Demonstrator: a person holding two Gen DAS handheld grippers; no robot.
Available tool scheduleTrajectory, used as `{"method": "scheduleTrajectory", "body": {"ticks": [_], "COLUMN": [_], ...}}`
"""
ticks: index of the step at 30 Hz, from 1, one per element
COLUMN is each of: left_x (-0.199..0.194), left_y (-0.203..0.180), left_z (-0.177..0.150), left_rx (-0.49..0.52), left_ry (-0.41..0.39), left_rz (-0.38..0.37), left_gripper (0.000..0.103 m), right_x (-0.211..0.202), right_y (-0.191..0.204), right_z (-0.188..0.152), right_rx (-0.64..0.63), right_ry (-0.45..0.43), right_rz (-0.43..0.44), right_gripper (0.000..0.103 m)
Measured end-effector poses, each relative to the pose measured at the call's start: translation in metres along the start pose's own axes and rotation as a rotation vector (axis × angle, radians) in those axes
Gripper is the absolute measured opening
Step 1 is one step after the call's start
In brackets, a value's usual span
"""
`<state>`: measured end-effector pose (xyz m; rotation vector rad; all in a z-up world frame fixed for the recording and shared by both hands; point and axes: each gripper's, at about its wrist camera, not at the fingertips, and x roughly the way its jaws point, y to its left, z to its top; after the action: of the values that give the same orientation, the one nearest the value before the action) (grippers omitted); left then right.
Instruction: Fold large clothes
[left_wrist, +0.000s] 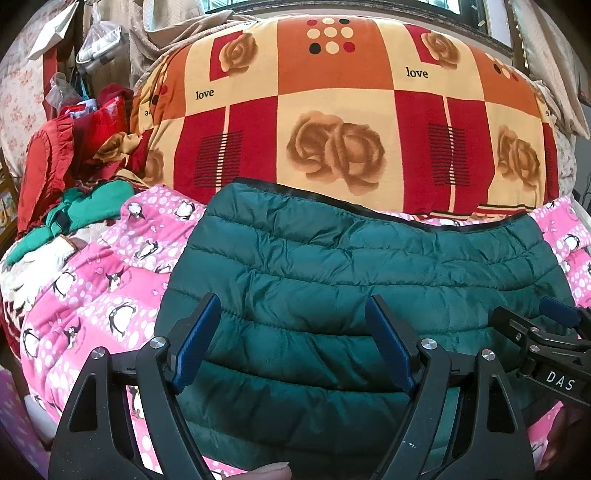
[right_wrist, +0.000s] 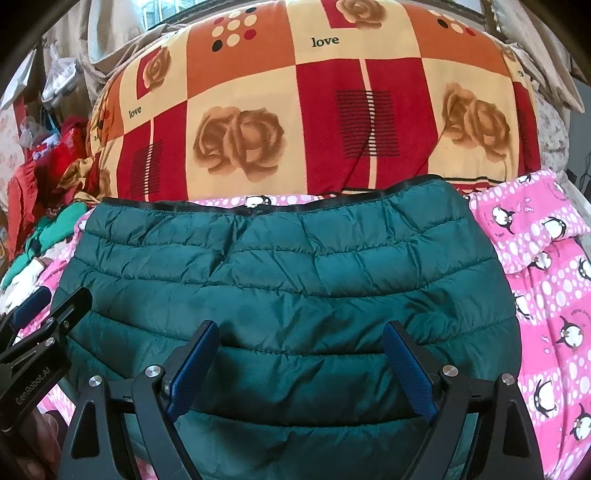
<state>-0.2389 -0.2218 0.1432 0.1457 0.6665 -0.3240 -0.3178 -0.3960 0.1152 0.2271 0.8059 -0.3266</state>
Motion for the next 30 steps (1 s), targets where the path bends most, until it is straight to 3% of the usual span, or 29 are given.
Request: {"method": "scheduleTrajectory", "body": {"ticks": [30], "left_x": [0.011], "left_y": [0.006], "left_z": [-0.003], "left_rx": [-0.005], "left_ry": [0.015], "left_rz": [-0.001], "left_gripper": [0.081], "right_x": [0.011], "right_y": [0.003], "right_z": [0.001], "right_rx": [-0.003], "right_ry": [0.018], "right_rz": [0.001], "right_gripper": [0.089]}}
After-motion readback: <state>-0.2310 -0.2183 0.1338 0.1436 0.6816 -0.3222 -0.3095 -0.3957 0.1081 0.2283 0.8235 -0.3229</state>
